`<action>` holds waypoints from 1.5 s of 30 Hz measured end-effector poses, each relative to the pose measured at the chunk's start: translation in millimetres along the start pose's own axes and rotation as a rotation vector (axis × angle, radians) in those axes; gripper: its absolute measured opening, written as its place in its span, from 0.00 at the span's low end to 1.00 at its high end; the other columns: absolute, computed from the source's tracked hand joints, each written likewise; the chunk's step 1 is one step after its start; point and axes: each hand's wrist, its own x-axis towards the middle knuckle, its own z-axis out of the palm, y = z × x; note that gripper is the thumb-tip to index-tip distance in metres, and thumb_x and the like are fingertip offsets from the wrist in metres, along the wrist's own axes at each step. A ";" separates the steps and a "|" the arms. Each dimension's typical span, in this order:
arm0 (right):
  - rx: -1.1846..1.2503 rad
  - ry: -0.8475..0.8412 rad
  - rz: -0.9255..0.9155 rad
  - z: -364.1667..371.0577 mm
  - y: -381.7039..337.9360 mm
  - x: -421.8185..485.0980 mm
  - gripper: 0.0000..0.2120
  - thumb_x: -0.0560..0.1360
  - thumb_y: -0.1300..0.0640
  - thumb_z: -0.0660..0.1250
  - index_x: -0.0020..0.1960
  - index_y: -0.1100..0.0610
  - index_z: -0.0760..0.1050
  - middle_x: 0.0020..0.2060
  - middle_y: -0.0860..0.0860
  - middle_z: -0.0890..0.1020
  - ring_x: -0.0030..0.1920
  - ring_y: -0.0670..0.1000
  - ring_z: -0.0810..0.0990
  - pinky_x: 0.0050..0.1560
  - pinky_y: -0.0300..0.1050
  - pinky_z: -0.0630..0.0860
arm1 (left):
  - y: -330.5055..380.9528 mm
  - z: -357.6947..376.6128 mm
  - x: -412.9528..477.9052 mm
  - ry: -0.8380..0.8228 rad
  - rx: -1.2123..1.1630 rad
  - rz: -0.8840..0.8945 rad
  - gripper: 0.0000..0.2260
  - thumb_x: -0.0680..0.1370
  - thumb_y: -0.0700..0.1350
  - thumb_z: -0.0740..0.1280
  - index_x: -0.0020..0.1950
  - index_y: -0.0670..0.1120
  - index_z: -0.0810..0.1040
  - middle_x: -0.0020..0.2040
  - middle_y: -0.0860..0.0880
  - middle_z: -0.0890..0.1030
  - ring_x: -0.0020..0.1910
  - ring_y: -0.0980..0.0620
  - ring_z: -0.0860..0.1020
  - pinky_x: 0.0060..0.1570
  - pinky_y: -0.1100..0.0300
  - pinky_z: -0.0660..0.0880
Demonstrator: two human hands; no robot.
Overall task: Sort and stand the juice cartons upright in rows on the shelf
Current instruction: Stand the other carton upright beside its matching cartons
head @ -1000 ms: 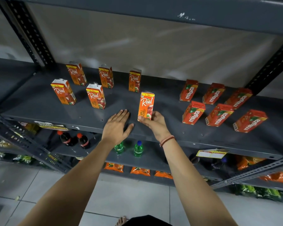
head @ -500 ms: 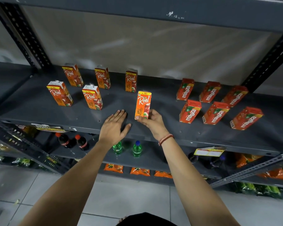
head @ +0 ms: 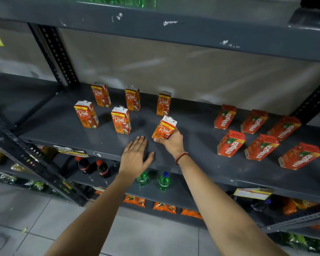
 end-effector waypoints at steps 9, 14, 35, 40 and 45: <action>-0.145 -0.078 -0.080 14.0 -2.0 16.8 0.29 0.63 0.57 0.78 0.60 0.57 0.71 0.56 0.55 0.81 0.58 0.54 0.79 0.58 0.47 0.73 | -1.2 0.8 -2.2 0.023 0.016 -0.029 0.29 0.76 0.57 0.51 0.66 0.37 0.72 0.66 0.39 0.74 0.68 0.43 0.71 0.68 0.48 0.64; -0.137 -0.014 -0.140 10.6 3.9 11.0 0.28 0.61 0.55 0.79 0.58 0.56 0.71 0.55 0.54 0.81 0.57 0.52 0.78 0.59 0.48 0.74 | -1.3 0.8 -2.9 0.037 0.006 -0.031 0.28 0.76 0.56 0.53 0.65 0.37 0.73 0.65 0.39 0.76 0.66 0.43 0.73 0.66 0.48 0.67; -0.201 -0.122 -0.170 4.2 6.7 5.5 0.23 0.65 0.55 0.77 0.57 0.57 0.73 0.54 0.54 0.82 0.55 0.50 0.79 0.56 0.43 0.74 | -4.3 10.2 -1.9 0.077 0.005 -0.015 0.27 0.75 0.54 0.52 0.66 0.38 0.72 0.66 0.40 0.75 0.67 0.43 0.72 0.65 0.48 0.68; -0.080 0.008 -0.146 -12.6 11.2 -21.8 0.24 0.66 0.57 0.76 0.59 0.59 0.74 0.56 0.54 0.80 0.55 0.47 0.78 0.58 0.41 0.74 | -1.7 11.9 -2.7 0.171 -0.066 -0.028 0.27 0.75 0.55 0.51 0.65 0.39 0.74 0.65 0.40 0.76 0.67 0.44 0.72 0.65 0.47 0.67; -0.113 0.352 -0.161 -61.9 39.2 -77.7 0.06 0.71 0.60 0.71 0.49 0.58 0.79 0.44 0.54 0.82 0.45 0.48 0.80 0.51 0.44 0.79 | 54.7 22.2 -7.8 0.320 -0.401 -0.132 0.19 0.77 0.51 0.54 0.60 0.43 0.77 0.56 0.44 0.81 0.55 0.43 0.78 0.57 0.47 0.68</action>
